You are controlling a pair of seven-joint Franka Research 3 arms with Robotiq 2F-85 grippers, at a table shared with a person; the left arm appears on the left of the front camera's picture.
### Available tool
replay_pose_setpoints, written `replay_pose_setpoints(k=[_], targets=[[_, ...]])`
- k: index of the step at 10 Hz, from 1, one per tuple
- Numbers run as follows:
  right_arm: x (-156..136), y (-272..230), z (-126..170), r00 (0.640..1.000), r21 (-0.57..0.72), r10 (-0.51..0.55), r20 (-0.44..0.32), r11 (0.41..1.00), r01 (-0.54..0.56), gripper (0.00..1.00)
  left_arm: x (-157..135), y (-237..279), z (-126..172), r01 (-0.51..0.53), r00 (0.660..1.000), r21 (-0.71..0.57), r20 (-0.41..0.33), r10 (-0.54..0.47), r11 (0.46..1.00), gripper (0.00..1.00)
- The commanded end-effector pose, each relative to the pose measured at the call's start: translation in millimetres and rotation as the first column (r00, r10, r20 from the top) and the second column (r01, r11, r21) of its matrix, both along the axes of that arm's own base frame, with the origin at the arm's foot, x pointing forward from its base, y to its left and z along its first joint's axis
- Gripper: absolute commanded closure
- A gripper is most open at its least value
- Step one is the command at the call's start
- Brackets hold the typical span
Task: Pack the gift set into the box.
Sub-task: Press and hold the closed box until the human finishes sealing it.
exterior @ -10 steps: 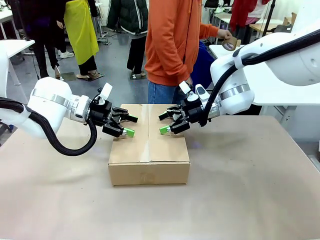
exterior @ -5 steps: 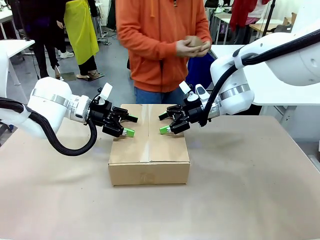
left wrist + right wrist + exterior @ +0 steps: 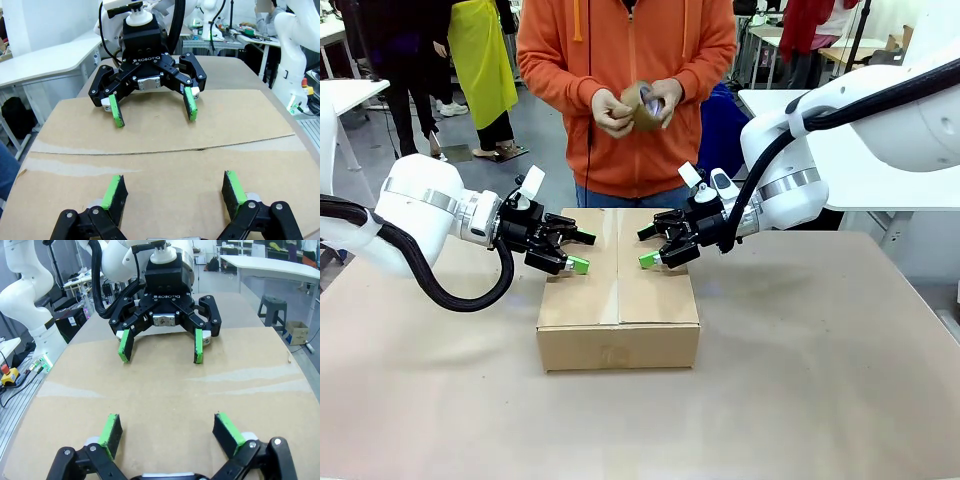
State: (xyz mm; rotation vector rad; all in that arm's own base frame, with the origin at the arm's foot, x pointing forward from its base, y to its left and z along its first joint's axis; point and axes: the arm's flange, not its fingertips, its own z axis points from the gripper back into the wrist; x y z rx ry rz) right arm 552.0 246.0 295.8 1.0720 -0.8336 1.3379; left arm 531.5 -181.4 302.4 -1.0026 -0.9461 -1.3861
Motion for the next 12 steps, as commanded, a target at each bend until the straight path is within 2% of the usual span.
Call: replay_pose_setpoints(k=[1,12], targets=[[0.1,-2.1,-3.3,1.000,-0.023,0.003,-0.005,1.000,-0.003,0.00,-1.9,-2.0,-4.4,-0.013,1.000,0.005,0.011,0.013,1.000,0.00],[0.1,-2.1,-3.3,1.000,-0.023,0.003,-0.005,1.000,-0.003,0.00,-1.9,-2.0,-4.4,-0.013,1.000,0.005,0.011,0.013,1.000,0.00]])
